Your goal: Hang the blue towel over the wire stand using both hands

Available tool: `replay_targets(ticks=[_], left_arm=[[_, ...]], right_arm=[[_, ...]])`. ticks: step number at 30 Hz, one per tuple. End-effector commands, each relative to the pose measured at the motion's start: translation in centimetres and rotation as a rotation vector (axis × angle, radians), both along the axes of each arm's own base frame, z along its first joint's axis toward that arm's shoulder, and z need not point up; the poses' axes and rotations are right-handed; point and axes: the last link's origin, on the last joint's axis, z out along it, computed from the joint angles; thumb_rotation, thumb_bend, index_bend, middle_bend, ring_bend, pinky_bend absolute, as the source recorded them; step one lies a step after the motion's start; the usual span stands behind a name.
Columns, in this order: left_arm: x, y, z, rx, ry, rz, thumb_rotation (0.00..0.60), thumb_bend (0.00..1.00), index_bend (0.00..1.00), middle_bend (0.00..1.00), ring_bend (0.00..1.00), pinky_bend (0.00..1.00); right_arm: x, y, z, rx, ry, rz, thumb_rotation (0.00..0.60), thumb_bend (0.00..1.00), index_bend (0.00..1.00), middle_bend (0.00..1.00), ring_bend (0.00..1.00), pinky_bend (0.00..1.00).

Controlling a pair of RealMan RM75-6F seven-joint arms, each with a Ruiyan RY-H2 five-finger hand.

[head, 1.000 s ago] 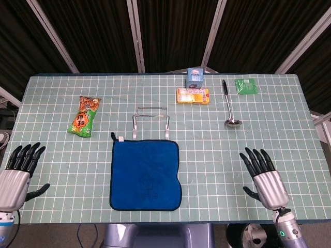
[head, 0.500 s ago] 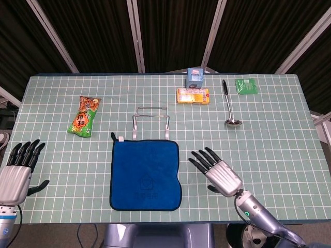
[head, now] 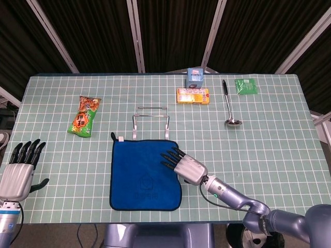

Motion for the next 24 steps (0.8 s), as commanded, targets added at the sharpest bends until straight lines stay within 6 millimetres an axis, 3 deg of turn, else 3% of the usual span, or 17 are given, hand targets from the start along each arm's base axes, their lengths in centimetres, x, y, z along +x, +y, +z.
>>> replay_targets(ticks=[1, 8, 24], left_arm=[[0.0, 0.1, -0.1, -0.003, 0.003, 0.001, 0.600, 0.00, 0.00, 0.00, 0.00, 0.00], [0.2, 0.1, -0.7, -0.018, 0.013, -0.003, 0.600, 0.00, 0.00, 0.00, 0.00, 0.00], [0.2, 0.2, -1.0, -0.024, 0.016, -0.002, 0.600, 0.00, 0.00, 0.00, 0.00, 0.00]], right_arm=[[-0.3, -0.2, -0.7, 0.009, 0.023, 0.025, 0.600, 0.15, 0.12, 0.00, 0.00, 0.00], [-1.2, -0.5, -0.8, 0.000, 0.054, 0.033, 0.600, 0.15, 0.12, 0.00, 0.00, 0.00], [0.5, -1.1, -2.1, -0.007, 0.034, 0.031, 0.600, 0.19, 0.13, 0.00, 0.00, 0.00]])
